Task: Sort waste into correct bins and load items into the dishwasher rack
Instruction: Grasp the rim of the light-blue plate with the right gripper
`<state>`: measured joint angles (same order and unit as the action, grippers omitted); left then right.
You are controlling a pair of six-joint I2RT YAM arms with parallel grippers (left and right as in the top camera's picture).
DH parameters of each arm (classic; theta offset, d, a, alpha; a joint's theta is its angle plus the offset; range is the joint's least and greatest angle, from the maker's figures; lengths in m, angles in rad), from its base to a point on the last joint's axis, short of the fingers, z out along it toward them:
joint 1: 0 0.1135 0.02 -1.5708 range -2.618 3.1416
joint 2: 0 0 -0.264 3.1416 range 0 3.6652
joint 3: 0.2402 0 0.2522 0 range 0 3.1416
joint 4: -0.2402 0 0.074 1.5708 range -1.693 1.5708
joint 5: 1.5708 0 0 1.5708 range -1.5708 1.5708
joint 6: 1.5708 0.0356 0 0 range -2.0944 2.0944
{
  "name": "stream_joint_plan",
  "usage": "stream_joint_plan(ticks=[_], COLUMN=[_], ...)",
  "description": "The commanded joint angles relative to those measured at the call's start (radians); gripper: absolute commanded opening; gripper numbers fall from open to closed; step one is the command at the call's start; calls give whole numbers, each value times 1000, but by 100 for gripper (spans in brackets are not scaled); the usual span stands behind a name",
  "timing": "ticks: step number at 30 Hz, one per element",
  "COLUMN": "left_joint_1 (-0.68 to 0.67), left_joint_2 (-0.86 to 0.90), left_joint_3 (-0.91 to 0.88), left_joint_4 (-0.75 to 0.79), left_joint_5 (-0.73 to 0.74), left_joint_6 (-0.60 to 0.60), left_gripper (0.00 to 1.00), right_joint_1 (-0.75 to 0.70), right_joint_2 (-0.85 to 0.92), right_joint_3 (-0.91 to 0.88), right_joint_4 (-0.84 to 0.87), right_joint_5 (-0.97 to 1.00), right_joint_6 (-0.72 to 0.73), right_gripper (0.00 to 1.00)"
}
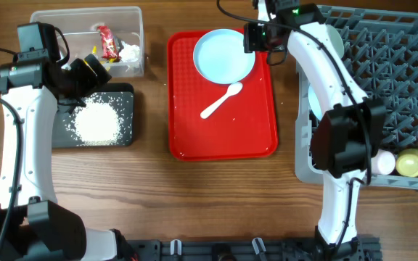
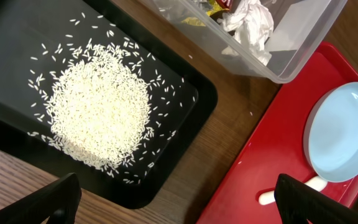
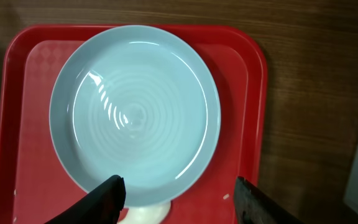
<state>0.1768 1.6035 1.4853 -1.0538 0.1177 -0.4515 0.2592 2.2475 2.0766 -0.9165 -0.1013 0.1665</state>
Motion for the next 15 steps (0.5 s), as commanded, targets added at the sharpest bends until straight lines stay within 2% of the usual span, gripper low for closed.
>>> stream_joint_plan(ticks=[1,4,11,15], left_joint_1=[-2,-2,-2,-2], left_joint_2=[-6,-6,-6,-6], left_joint_3=[9,9,9,9], left_joint_4=[2,2,2,2], left_joint_5=[5,5,5,5], left_joint_6=[-9,-9,-9,-9], left_gripper=[100,100,100,100], right_joint_1=[10,12,19,19], right_joint_2=[79,119,184,208], right_joint_3=[26,25,23,22], right_joint_4=[43,90,119,123], right_joint_5=[-32,-39,-48,-34], right_joint_6=[49,103,128,152], right_gripper=[55,52,51,43])
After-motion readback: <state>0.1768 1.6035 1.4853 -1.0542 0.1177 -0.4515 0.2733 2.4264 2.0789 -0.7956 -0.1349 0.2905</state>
